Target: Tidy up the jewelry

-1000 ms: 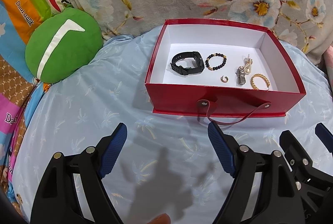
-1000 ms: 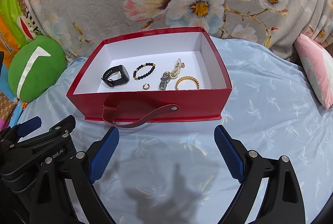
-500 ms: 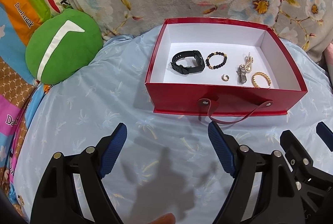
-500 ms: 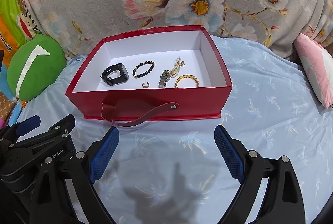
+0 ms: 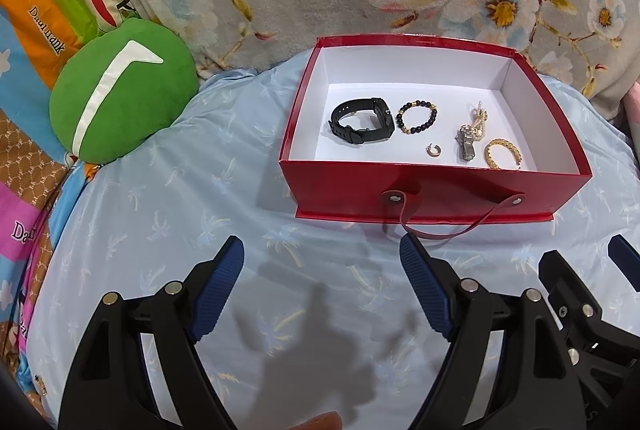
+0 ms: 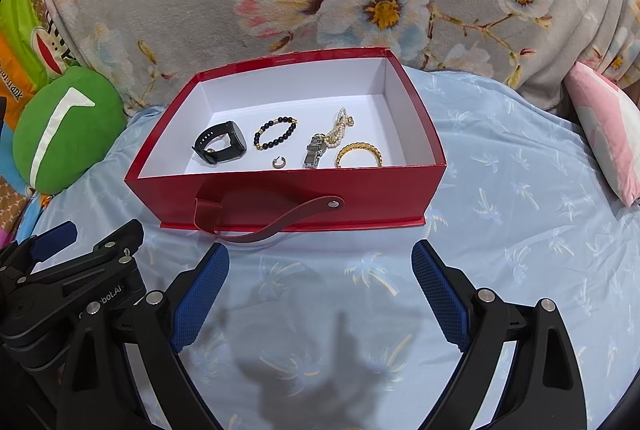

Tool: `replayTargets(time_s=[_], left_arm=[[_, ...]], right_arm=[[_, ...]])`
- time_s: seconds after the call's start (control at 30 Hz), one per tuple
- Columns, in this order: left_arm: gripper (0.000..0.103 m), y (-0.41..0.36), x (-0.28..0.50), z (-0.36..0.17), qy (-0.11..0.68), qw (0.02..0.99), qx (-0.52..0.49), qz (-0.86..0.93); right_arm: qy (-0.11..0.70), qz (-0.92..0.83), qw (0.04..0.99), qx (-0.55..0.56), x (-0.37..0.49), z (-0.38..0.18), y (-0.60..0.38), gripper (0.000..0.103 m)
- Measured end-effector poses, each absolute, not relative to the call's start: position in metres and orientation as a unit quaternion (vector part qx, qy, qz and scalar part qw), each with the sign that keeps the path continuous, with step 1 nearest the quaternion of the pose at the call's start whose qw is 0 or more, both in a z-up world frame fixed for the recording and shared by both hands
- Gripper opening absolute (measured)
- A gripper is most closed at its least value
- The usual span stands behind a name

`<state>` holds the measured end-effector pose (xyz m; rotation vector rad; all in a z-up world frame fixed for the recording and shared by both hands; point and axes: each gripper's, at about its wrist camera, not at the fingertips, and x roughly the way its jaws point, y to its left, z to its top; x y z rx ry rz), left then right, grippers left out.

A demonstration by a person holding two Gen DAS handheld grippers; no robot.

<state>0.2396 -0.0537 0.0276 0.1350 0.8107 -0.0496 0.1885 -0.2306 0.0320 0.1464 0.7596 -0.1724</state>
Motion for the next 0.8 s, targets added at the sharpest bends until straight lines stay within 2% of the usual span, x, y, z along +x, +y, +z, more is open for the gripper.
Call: replayTargets(time_s=[0.8], left_arm=[[0.078, -0.0504, 0.2419, 0.0246, 0.401, 0.914, 0.058, -0.024]], right_arm=[[0.371, -0.087, 0.922, 0.070, 0.1888, 0.0318, -0.2267, 0.090]])
